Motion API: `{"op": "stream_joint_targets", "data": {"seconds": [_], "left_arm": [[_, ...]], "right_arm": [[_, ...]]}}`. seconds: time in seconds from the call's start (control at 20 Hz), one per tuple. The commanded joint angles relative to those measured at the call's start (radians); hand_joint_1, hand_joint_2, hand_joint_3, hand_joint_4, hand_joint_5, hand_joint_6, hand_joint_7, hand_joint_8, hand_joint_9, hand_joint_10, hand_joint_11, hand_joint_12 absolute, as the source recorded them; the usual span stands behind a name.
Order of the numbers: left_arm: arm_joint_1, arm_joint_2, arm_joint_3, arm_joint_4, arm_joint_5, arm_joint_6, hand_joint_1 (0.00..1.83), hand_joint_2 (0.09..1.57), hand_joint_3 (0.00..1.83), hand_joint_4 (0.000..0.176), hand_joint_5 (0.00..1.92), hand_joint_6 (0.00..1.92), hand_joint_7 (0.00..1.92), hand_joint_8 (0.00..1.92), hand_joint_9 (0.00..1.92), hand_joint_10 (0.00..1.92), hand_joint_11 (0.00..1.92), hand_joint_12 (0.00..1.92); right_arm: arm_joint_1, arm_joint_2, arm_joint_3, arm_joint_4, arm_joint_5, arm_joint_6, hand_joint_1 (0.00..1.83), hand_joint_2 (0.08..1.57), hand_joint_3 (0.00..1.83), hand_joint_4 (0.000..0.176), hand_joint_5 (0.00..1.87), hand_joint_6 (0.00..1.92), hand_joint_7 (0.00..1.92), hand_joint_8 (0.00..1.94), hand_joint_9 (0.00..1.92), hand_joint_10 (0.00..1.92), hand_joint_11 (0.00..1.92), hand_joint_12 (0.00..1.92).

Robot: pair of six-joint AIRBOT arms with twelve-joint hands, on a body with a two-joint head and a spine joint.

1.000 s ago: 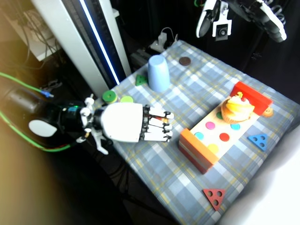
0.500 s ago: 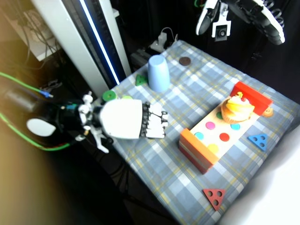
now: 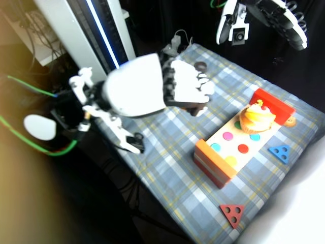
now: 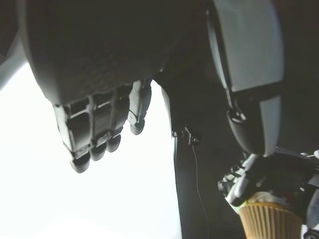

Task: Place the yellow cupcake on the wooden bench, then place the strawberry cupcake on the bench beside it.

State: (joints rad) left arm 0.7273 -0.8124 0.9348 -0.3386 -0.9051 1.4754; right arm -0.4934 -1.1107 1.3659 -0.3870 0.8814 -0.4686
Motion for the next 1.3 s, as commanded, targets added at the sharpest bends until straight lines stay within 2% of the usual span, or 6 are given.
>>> {"op": "stream_joint_targets", "data": {"seconds": [0.0, 0.25, 0.45, 0.65, 1.1, 1.25], "left_arm": [[-0.007, 0.005, 0.005, 0.01, -0.124, -0.009, 1.04, 0.85, 0.0, 0.176, 0.08, 0.0, 0.03, 0.0, 0.0, 0.0, 0.0, 0.0], [-0.003, 0.005, 0.006, 0.009, -0.124, -0.009, 0.98, 0.84, 0.0, 0.152, 0.12, 0.01, 0.05, 0.01, 0.01, 0.0, 0.0, 0.0], [-0.001, 0.0, 0.011, 0.008, -0.12, -0.009, 0.94, 0.85, 0.0, 0.163, 0.1, 0.0, 0.04, 0.0, 0.01, 0.0, 0.0, 0.0], [-0.001, -0.008, 0.016, 0.007, -0.113, -0.009, 0.89, 0.84, 0.0, 0.176, 0.11, 0.0, 0.08, 0.01, 0.03, 0.01, 0.0, 0.0], [-0.001, -0.009, 0.015, 0.009, -0.109, -0.02, 0.84, 0.84, 0.0, 0.176, 0.16, 0.01, 0.11, 0.01, 0.05, 0.01, 0.0, 0.0], [-0.001, -0.008, 0.014, 0.01, -0.111, -0.021, 0.85, 0.85, 0.0, 0.176, 0.15, 0.0, 0.1, 0.0, 0.05, 0.0, 0.0, 0.0]], "right_arm": [[0.032, -0.016, 0.019, 0.04, 0.036, -0.012, 1.27, 1.01, 0.0, 0.0, 1.31, 0.29, 1.22, 0.74, 0.92, 0.8, 0.2, 1.48], [0.103, -0.092, 0.115, 0.011, -0.164, -0.043, 1.28, 1.05, 0.0, 0.0, 1.37, 0.02, 1.05, 1.12, 0.94, 1.32, 0.68, 1.84], [0.12, -0.18, 0.193, -0.039, -0.299, -0.045, 1.27, 1.0, 0.0, 0.031, 1.26, 0.54, 1.31, 0.39, 1.11, 0.49, 0.72, 1.28], [0.12, -0.222, 0.223, -0.045, -0.342, -0.045, 1.29, 0.99, 0.0, 0.0, 1.42, 0.04, 1.27, 0.69, 1.06, 1.09, 0.8, 1.59], [0.12, -0.216, 0.211, -0.017, -0.347, -0.045, 1.29, 1.01, 0.01, 0.0, 1.14, 0.54, 1.34, 0.51, 0.8, 0.63, 0.11, 1.53], [0.109, -0.207, 0.206, -0.002, -0.347, -0.045, 1.03, 0.91, 0.0, 0.0, 0.95, 0.02, 1.08, 0.02, 0.73, 0.31, 0.02, 1.34]]}}
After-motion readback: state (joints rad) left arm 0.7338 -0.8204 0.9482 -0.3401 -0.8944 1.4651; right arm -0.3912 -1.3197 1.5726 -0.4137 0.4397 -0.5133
